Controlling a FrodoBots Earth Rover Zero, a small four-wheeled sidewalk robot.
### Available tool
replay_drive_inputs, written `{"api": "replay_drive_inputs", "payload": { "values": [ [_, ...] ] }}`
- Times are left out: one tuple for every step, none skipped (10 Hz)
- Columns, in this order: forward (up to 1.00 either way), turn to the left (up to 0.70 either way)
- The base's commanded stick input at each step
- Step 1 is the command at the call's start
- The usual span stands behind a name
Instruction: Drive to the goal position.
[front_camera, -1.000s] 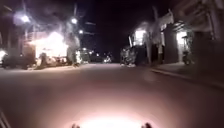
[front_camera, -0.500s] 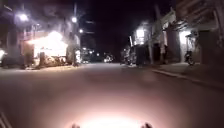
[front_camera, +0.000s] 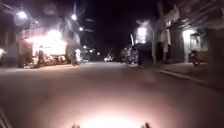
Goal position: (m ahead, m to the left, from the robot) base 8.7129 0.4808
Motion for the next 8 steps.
{"api": "replay_drive_inputs", "payload": {
  "values": [
    [0.7, 0.0],
    [0.7, 0.0],
    [0.7, 0.0],
    [0.7, 0.0],
    [0.7, 0.0],
    [0.7, 0.0],
    [0.7, 0.0],
    [0.7, 0.0]
  ]
}}
